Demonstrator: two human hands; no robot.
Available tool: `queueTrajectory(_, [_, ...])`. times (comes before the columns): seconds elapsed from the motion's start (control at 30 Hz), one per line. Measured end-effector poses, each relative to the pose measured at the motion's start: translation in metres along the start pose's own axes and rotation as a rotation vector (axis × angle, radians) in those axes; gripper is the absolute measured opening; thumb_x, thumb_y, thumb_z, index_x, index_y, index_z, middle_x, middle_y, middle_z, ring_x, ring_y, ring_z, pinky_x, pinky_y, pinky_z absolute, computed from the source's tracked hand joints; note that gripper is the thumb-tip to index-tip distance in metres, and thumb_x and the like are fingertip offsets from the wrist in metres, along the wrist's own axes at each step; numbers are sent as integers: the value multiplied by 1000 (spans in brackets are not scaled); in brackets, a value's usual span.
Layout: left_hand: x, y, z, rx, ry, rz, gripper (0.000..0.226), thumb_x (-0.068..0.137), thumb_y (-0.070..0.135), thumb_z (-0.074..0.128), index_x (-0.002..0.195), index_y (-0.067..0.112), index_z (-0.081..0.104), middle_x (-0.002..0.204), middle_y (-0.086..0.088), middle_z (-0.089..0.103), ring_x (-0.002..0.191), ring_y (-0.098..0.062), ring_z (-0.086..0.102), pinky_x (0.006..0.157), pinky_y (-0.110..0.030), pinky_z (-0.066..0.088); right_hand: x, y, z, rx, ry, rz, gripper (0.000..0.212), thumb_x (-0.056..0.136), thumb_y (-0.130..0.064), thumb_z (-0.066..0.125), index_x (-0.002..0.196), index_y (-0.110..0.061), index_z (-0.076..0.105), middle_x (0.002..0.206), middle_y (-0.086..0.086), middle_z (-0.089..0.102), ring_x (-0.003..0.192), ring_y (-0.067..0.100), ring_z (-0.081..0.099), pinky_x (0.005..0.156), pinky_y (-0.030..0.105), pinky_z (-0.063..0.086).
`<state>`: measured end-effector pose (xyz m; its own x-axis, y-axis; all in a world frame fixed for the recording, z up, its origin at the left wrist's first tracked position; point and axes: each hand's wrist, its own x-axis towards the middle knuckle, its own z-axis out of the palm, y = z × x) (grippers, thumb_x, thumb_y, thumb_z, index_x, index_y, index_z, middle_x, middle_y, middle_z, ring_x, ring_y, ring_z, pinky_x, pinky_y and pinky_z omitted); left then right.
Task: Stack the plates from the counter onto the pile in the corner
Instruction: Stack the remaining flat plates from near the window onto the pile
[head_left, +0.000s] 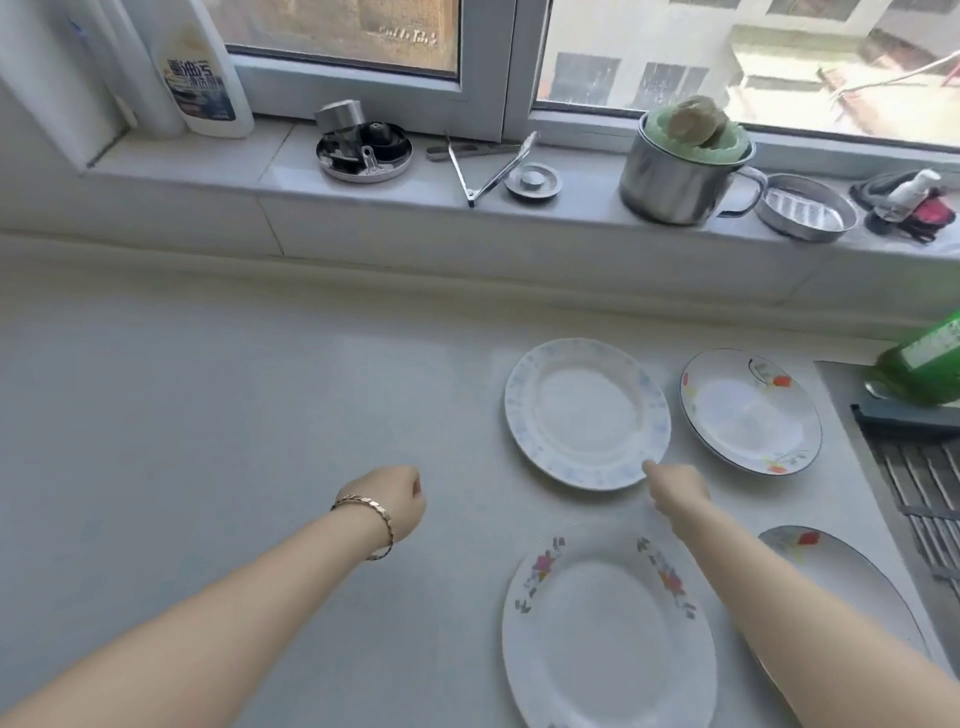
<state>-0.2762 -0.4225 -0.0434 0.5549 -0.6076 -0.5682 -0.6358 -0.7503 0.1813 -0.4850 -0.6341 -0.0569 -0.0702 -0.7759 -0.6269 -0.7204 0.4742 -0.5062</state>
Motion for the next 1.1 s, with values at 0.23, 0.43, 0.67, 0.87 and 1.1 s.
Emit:
queueTrajectory(0.23, [0, -18, 4, -64, 54, -131, 18, 91, 20, 37, 90, 20, 55, 103, -2, 65, 91, -23, 61, 77, -27, 47, 30, 8, 25, 708, -281, 210, 42, 92, -1, 50, 134, -7, 43, 133, 12, 54, 124, 31, 52, 95, 39, 43])
queueTrajectory(0.43, [-13, -53, -6, -112, 100, -201, 14, 90, 18, 40, 86, 22, 53, 95, -1, 64, 95, -25, 63, 82, -30, 50, 17, 6, 20, 772, -276, 88, 26, 88, 8, 51, 108, -7, 56, 102, 12, 63, 69, 21, 67, 70, 32, 56])
queueTrajectory(0.67, [-42, -121, -32, -197, 224, -253, 15, 89, 18, 41, 80, 24, 51, 86, 2, 58, 85, -24, 57, 79, -31, 49, -61, -30, 43, 604, -436, -115, 16, 88, 3, 52, 88, -10, 61, 63, -1, 72, 56, 13, 69, 50, 21, 56])
queueTrajectory(0.87, [-90, -225, -57, -293, 341, -359, 13, 89, 19, 43, 81, 25, 51, 85, 0, 60, 87, -26, 62, 77, -29, 48, -164, -78, 123, 513, -688, -258, 16, 88, 0, 53, 86, -12, 64, 59, -6, 73, 51, 8, 69, 48, 16, 55])
queueTrajectory(1.1, [-160, -384, -84, -463, 503, -500, 21, 87, 15, 50, 68, 19, 57, 92, -9, 70, 89, -26, 62, 78, -28, 46, -296, -110, 265, 422, -871, -258, 15, 87, 0, 54, 90, -10, 64, 62, 0, 72, 50, 11, 69, 48, 19, 57])
